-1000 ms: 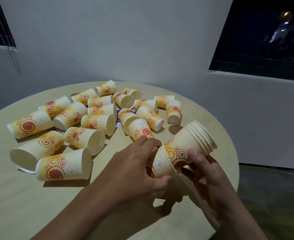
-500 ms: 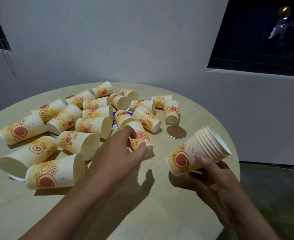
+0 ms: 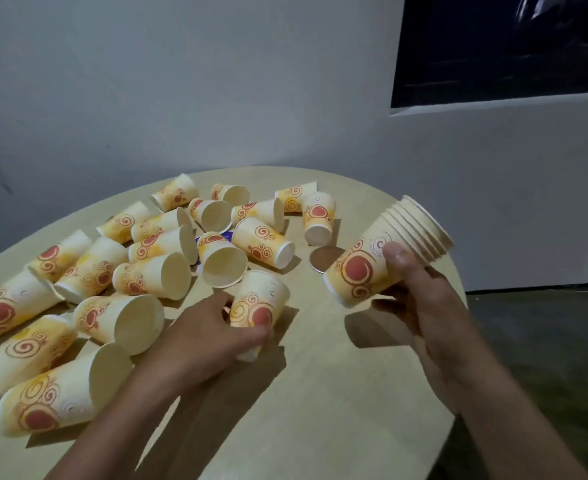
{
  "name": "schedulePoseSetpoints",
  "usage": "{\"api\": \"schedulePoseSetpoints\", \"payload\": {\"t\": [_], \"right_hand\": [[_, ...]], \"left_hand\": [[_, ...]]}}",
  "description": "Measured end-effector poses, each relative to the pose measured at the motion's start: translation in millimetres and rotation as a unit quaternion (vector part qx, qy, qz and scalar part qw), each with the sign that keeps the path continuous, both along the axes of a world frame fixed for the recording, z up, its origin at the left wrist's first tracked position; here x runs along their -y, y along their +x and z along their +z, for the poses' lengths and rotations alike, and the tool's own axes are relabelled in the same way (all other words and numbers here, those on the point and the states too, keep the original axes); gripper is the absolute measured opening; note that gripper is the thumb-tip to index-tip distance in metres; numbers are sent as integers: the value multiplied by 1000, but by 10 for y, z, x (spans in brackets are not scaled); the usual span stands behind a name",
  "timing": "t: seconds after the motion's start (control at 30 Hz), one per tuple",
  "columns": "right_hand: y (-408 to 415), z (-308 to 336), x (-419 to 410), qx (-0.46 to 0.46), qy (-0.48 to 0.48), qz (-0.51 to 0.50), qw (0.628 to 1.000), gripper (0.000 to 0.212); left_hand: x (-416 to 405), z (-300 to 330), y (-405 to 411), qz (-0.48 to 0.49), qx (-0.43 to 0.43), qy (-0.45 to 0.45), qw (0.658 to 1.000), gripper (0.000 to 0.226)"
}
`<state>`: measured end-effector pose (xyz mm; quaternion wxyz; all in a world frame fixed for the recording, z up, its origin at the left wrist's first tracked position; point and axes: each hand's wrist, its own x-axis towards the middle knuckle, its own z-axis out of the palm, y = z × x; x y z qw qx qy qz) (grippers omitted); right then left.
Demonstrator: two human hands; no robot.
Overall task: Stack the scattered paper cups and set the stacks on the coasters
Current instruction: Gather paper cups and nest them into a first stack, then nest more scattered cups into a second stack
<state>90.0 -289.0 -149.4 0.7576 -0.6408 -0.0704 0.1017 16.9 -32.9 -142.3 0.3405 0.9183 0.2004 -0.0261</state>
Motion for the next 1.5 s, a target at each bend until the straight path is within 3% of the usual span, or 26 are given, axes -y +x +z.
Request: {"api": "schedulePoseSetpoints", "payload": {"t": [0.2,0.43,0.57,0.63,0.7,0.8,0.97,1.13,1.27,1.33,1.4,1.5], "right_hand": [[105,127,-234,3,-1,-2,1000,80],[-146,-30,-264,-36,-111,149,982,96],[-181,-116,-214,-9,-125,157,980,75],[-211,-151,-228,4,-122,142,982,49],[-194,-165,-224,6,-119,116,986,42],[36,-157,-185,37,-135,13,990,54],[610,-102,-137,90,-206,-124,966,51],[879,-214,-145,95,-335,-127,929,67],[510,-146,-72,70,-385,-144,909,86],[115,-145,-182,86,-385,-188,900,74],[-356,-198,-505,145,-382,-148,901,52],[-849,-292,-1129,152,-361,61,918,42]], "left_hand": [[315,38,-86,-88,98,57,990,75],[524,-8,18,-116,189,-16,975,75],[625,-56,46,-110,220,-52,968,77],[692,-74,70,-116,219,-52,967,77],[725,-83,77,-119,208,-50,970,84],[684,-81,60,-109,180,-18,978,89],[588,-88,55,-123,135,62,981,51],[404,-55,-49,-119,125,108,979,43],[113,59,-334,-110,140,125,976,42],[-28,98,-473,-99,148,136,975,41],[-154,140,-575,-83,159,141,974,36],[-299,234,-706,-74,172,149,971,21]]}}
